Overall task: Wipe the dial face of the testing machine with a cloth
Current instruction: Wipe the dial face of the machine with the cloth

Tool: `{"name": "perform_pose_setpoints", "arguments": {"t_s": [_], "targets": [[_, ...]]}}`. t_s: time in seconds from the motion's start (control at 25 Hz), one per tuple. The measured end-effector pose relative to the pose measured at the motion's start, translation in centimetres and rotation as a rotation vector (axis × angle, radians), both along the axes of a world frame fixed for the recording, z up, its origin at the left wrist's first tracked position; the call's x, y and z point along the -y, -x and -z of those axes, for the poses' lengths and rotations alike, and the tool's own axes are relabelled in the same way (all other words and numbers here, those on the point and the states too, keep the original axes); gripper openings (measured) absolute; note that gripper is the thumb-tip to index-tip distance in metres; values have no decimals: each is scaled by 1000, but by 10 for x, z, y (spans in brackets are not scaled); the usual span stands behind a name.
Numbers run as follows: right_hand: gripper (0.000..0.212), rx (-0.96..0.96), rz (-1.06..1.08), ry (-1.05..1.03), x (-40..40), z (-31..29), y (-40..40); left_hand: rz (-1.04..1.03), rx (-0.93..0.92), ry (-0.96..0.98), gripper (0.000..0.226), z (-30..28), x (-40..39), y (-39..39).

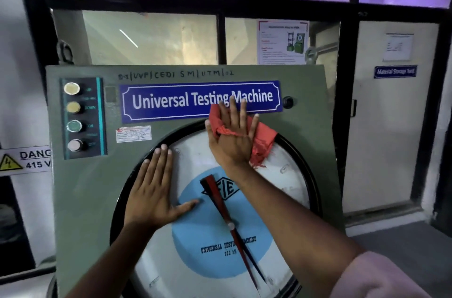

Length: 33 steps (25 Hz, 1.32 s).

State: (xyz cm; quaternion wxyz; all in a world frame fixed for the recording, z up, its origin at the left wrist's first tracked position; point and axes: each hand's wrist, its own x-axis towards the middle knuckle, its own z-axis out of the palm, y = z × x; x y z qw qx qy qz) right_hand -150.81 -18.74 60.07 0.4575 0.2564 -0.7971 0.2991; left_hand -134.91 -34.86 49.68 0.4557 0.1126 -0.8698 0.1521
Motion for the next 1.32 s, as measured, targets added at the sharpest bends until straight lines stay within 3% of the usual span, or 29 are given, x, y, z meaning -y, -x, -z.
{"name": "perform_pose_setpoints", "arguments": {"t_s": [0.24, 0.36, 0.52, 0.68, 0.8, 0.96, 1.08, 1.32], "targets": [[68, -275, -157, -206, 33, 3, -32, 0, -16, 34, 139, 0, 1, 1], [69, -270, -146, -279, 8, -7, -16, -1, -20, 23, 139, 0, 1, 0], [71, -10, -2, -72, -53, 8, 30, -6, -1, 14, 139, 0, 2, 1], [71, 151, 132, 291, -118, 82, 59, -18, 5, 3, 140, 1, 2, 2], [75, 228, 241, 432, -136, 129, 55, -17, 12, 6, 141, 1, 1, 2], [77, 360, 211, 611, -119, 100, 50, -16, 16, 0, 141, 0, 0, 0], [64, 204, 165, 408, -93, 60, 49, -10, 16, 5, 141, 0, 1, 1], [75, -67, 3, -81, -13, 2, 10, 5, 10, 7, 139, 1, 3, 1]]}}
